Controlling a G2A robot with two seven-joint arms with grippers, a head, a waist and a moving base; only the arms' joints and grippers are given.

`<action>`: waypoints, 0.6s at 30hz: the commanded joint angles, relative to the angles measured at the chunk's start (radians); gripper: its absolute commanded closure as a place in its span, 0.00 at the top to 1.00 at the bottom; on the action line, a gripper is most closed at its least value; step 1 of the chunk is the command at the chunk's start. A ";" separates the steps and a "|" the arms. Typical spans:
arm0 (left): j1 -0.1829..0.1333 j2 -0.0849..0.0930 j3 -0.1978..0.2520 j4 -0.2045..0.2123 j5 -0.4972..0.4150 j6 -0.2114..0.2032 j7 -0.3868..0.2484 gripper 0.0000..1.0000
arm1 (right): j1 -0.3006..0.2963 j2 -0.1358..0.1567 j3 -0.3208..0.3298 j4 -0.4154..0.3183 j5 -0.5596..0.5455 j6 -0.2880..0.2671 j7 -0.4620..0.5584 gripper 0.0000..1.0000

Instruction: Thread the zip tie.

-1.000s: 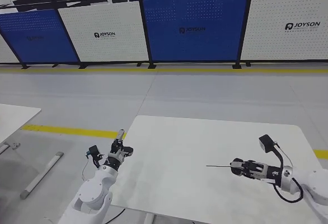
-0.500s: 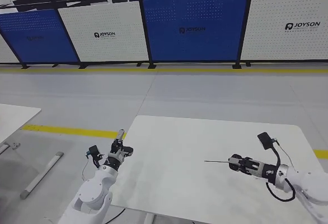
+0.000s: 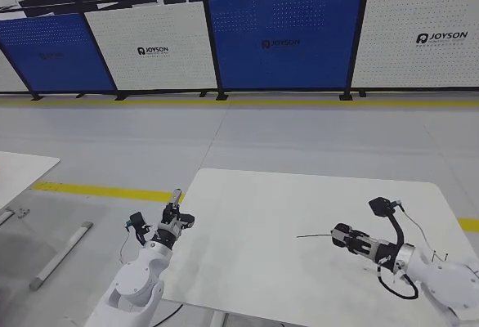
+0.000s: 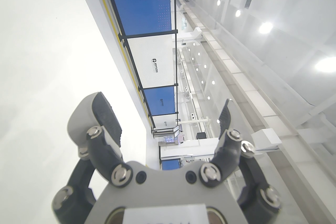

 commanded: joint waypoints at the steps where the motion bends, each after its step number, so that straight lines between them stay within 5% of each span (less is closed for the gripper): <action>1: 0.000 0.000 0.000 0.000 0.000 0.000 0.000 1.00 | 0.000 0.000 0.000 0.000 -0.001 0.000 0.000 0.00; 7: 0.000 0.000 0.000 0.000 0.000 0.000 0.000 1.00 | 0.002 -0.004 -0.013 -0.030 -0.111 -0.001 -0.035 0.00; 15: 0.000 0.000 0.000 0.000 0.000 0.000 0.000 1.00 | 0.035 -0.017 -0.031 -0.052 -0.360 -0.131 -0.068 0.00; 18: 0.000 0.000 0.000 0.000 0.000 0.000 0.000 1.00 | 0.058 -0.027 -0.058 -0.029 -0.429 -0.228 -0.086 0.00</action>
